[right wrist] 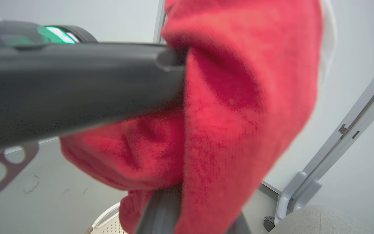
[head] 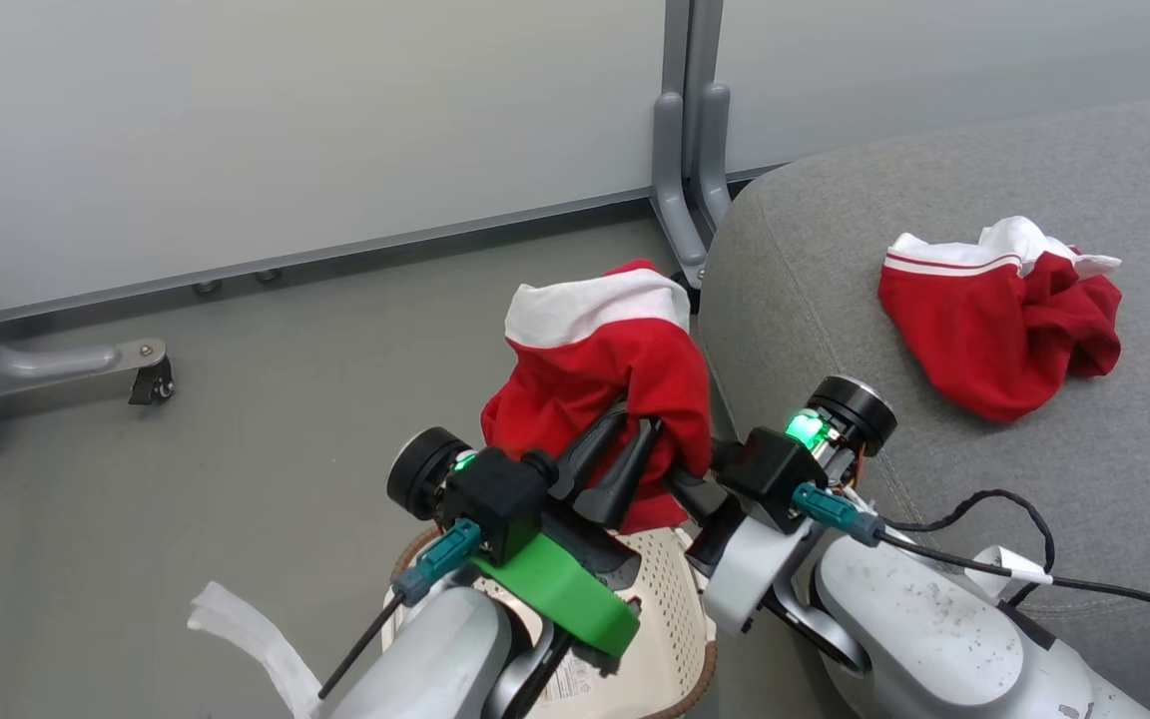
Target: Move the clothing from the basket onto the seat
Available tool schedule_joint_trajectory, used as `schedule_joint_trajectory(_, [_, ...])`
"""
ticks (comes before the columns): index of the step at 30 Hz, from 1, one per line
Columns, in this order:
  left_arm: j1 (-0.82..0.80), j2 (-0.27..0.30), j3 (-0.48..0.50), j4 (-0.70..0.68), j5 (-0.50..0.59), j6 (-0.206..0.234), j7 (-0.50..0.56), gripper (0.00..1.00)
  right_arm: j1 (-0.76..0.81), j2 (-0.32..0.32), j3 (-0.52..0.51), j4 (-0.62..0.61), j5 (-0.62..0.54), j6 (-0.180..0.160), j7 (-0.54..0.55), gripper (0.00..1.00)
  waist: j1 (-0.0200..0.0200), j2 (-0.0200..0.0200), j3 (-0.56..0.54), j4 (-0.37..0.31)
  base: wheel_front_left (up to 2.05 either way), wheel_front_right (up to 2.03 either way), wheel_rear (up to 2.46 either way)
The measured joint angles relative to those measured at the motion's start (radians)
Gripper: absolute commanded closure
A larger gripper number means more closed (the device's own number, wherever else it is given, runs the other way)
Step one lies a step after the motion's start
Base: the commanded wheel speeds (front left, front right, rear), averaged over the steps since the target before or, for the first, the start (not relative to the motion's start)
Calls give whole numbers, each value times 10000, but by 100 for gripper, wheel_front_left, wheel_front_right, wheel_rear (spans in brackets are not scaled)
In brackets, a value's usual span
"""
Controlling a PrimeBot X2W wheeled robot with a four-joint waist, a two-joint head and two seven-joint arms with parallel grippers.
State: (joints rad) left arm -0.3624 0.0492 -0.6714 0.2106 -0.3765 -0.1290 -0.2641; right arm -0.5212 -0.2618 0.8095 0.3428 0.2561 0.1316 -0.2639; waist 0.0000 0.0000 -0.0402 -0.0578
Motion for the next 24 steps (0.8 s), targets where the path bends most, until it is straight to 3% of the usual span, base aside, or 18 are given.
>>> schedule_joint_trajectory(18, [3,-2,184,-46,4,0,-2,100,410,-23,-660,-383,307,0,0,100,0,0,19,-28,0,0,0])
schedule_joint_trajectory(20, [15,-2,240,-31,6,0,-2,51,500,4,-848,-430,359,0,0,100,0,0,16,-16,0,0,0])
schedule_joint_trajectory(21, [17,-2,282,-25,8,0,-2,0,539,36,-972,-472,414,0,0,100,0,0,12,-9,0,0,0])
schedule_joint_trajectory(24, [34,-2,374,-2,19,0,0,0,752,125,-1298,-596,514,0,0,100,0,0,0,17,0,0,0])
